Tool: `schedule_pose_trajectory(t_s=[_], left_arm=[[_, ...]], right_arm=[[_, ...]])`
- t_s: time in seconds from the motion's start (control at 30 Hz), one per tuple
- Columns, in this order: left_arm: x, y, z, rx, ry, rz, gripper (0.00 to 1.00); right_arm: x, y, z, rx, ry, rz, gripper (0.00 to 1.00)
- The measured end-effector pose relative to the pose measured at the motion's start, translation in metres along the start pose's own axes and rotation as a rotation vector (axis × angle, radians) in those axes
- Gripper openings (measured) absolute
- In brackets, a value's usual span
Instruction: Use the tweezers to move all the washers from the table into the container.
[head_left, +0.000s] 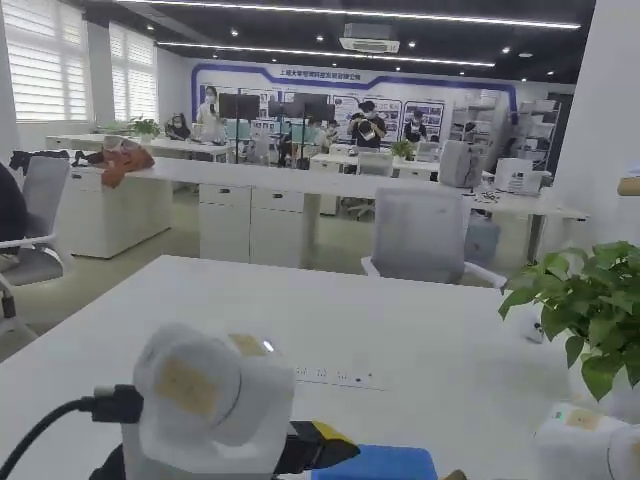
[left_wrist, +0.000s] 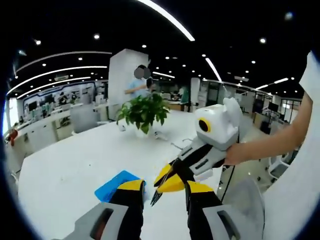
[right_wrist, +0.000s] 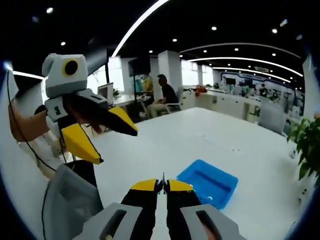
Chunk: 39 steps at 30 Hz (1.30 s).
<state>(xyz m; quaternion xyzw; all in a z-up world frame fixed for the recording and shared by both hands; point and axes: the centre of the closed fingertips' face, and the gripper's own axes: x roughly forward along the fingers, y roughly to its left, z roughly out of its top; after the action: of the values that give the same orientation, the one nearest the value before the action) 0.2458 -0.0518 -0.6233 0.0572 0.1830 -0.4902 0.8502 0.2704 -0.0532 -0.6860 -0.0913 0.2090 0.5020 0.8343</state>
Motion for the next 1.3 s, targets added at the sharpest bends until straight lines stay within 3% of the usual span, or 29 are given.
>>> schedule_pose_trajectory(t_s=[0.1,0.13,0.2,0.3,0.5,0.63,0.87,0.97,1.13,1.3], left_arm=[[0.005,-0.01,0.002,0.02,0.012,-0.094,0.21],[0.008,-0.011,0.003,0.036,0.014,-0.112,0.17],[0.011,-0.015,0.002,0.055,0.02,-0.16,0.12],[0.017,-0.027,-0.005,0.075,0.051,-0.259,0.12],[0.029,-0.034,-0.01,0.146,0.044,-0.33,0.08],[0.033,-0.041,-0.021,0.173,0.058,-0.409,0.02],[0.038,-0.032,-0.032,0.206,0.067,-0.414,0.0],[0.042,-0.022,-0.04,0.222,0.086,-0.385,0.0],[0.049,0.001,-0.069,0.323,0.16,-0.262,0.0],[0.061,0.005,-0.1,0.297,0.186,-0.24,0.0]], right_arm=[[-0.001,0.008,-0.005,-0.06,0.023,0.021,0.02],[-0.002,0.014,-0.006,-0.076,0.025,0.051,0.02],[-0.003,0.02,-0.007,-0.072,0.028,0.076,0.02],[-0.003,0.027,-0.01,-0.096,0.047,0.102,0.02],[0.001,0.035,-0.021,-0.141,0.098,0.147,0.03],[0.003,0.035,-0.027,-0.136,0.118,0.161,0.03],[0.008,0.028,-0.046,-0.158,0.181,0.169,0.03],[0.011,0.022,-0.058,-0.174,0.222,0.162,0.03],[0.021,0.006,-0.081,-0.233,0.294,0.127,0.04],[0.036,-0.003,-0.11,-0.27,0.4,0.138,0.04]])
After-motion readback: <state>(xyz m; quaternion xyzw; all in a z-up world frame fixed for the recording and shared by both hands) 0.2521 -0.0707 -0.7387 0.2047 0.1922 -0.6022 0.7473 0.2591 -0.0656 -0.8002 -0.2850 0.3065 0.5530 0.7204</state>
